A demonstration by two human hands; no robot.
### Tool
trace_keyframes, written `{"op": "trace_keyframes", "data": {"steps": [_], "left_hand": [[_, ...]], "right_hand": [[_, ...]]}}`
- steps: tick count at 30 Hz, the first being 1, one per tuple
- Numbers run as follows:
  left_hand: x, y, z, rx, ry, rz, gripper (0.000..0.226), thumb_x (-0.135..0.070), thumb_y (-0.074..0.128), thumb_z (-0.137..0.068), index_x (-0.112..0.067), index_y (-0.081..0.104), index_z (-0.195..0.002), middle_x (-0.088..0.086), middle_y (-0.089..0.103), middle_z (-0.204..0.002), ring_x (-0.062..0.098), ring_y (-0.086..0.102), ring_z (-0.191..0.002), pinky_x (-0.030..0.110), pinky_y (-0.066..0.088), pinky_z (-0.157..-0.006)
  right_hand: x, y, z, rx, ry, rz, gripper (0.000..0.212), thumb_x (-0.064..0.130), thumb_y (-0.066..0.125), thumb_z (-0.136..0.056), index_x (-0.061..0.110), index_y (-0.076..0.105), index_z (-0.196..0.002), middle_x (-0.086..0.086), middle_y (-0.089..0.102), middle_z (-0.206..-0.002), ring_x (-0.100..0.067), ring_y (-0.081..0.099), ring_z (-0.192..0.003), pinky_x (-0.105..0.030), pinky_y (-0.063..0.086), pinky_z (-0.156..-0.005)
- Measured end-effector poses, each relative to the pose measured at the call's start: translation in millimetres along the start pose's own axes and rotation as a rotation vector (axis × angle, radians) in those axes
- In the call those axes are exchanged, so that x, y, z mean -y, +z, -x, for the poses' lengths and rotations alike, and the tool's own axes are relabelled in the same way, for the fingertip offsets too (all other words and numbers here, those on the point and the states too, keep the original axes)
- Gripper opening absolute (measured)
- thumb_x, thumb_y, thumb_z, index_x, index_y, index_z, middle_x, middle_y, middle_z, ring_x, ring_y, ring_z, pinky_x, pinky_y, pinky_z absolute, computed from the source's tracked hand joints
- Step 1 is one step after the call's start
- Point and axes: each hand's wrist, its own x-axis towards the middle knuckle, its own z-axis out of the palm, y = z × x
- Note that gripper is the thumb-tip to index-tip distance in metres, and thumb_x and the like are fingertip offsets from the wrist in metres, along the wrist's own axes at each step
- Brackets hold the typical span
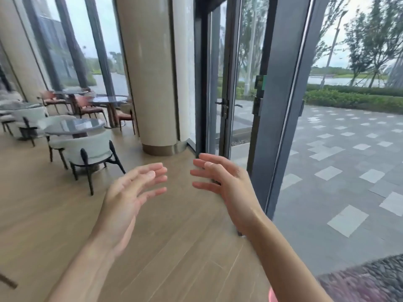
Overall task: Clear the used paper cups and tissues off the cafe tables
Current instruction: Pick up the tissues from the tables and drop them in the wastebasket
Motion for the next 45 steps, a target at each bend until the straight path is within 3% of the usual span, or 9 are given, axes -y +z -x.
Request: {"op": "trace_keyframes", "data": {"steps": [12,27,34,45], "left_hand": [[-106,-291,121,-0.575,0.116,-0.137,0.022,-0.012,0.056,-0.100,-0.004,0.071,-0.113,0.016,0.074,-0.115,0.030,0.068,-0.113,0.047,0.055,-0.092],[-190,-548,178,-1.111,0.260,-0.231,0.025,-0.008,0.051,-0.101,-0.001,0.069,-0.118,0.017,0.075,-0.111,0.031,0.071,-0.107,0.047,0.057,-0.092],[-225,-667,190,-1.162,0.266,-0.253,0.021,-0.013,0.053,-0.101,-0.005,0.071,-0.110,0.014,0.076,-0.109,0.029,0.072,-0.104,0.042,0.060,-0.090],[-305,-898,223,-0.975,0.350,-0.193,0.025,-0.018,0.051,-0.103,-0.008,0.069,-0.117,0.011,0.076,-0.110,0.026,0.072,-0.106,0.044,0.058,-0.094]], "right_hand": [[-26,319,51,0.501,0.097,-0.173,0.022,0.009,0.057,-0.099,0.007,0.069,-0.118,-0.011,0.073,-0.115,-0.024,0.073,-0.102,-0.041,0.061,-0.088],[-60,656,66,0.909,0.183,-0.326,0.020,0.010,0.059,-0.097,0.006,0.070,-0.113,-0.014,0.074,-0.112,-0.023,0.074,-0.099,-0.044,0.060,-0.092],[-72,799,112,1.036,0.183,-0.351,0.022,0.010,0.055,-0.100,0.002,0.068,-0.116,-0.012,0.074,-0.112,-0.023,0.075,-0.098,-0.041,0.062,-0.087],[-49,1039,200,0.973,0.110,-0.382,0.022,0.011,0.058,-0.099,0.005,0.067,-0.118,-0.011,0.076,-0.109,-0.024,0.074,-0.099,-0.039,0.062,-0.086]]}}
